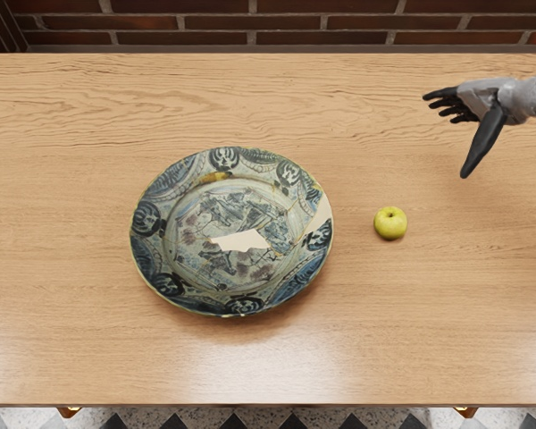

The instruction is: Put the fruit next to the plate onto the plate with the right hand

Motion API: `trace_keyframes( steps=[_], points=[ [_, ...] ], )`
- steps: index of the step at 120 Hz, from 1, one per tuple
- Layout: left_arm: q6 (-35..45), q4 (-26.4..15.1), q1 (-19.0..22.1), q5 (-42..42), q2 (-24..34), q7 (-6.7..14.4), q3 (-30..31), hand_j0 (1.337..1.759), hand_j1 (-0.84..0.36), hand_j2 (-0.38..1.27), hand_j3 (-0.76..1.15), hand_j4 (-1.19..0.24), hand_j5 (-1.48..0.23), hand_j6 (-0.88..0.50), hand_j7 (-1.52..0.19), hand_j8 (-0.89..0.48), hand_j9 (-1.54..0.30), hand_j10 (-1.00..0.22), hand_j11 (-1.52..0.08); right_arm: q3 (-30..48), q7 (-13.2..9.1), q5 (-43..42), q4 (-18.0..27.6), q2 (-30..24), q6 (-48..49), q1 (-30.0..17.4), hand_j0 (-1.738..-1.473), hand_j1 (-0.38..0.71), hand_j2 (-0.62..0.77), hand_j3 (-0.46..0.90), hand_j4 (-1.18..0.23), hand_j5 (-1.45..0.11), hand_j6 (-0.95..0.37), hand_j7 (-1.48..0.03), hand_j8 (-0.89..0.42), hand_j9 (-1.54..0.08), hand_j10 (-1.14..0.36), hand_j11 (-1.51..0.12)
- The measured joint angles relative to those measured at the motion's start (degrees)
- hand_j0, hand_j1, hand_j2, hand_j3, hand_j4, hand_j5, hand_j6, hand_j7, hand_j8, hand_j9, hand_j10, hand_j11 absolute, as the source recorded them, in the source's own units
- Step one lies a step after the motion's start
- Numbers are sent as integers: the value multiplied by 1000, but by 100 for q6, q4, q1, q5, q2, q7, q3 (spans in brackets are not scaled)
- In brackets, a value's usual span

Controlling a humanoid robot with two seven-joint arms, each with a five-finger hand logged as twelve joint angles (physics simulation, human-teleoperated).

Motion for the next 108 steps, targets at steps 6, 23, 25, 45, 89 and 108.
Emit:
trace_keyframes(
  steps=[6, 23, 25, 45, 89, 108],
  points=[
    [0, 1, 0, 0, 0, 0, 0, 1658, 349, 0, 0, 0, 0, 0, 0, 0, 0, 0, 0, -33, -35, -30, 15, 9, 1, -21, -1658, -334, -2, 0, -16, -18, -17, -17, -16, -17, -15, -17],
    [0, 1, 0, 0, 0, 0, 0, 1658, 349, 0, 0, 0, 0, 0, 0, 0, 0, 0, 0, -28, -420, -58, 322, 177, 3, 90, -1658, -334, -2, 0, -16, -18, -17, -17, -16, -17, -15, -17],
    [0, 1, 0, 0, 0, 0, 0, 1658, 349, 0, 0, 0, 0, 0, 0, 0, 0, 0, 0, -25, -511, -61, 410, 167, 3, 143, -1658, -334, -2, 0, -16, -18, -17, -17, -16, -17, -15, -17],
    [0, 0, 0, 0, 0, 0, 0, 1658, 349, 0, 0, 0, 0, 0, 0, 0, 0, 0, 0, 853, -2329, -85, 2206, -454, 4, 549, -1658, -333, -3, 0, -17, -19, -18, -19, -17, -19, -16, -19],
    [0, 1, 0, 0, 0, 0, 0, 1658, 349, 0, 0, 0, 0, 0, 0, 0, 0, 0, 0, 990, -3133, -1666, 5101, -996, -1349, -4, -1658, -332, -3, 0, -19, -20, -20, -20, -19, -20, -18, -20],
    [0, 0, 0, 0, 0, 0, -1, 1658, 349, 0, 0, 0, 0, 0, 0, 0, 0, 0, 0, 974, -3152, -1940, 5212, -785, -2173, -295, -1658, -330, -3, 0, -21, -22, -22, -22, -21, -22, -20, -22]
  ],
)
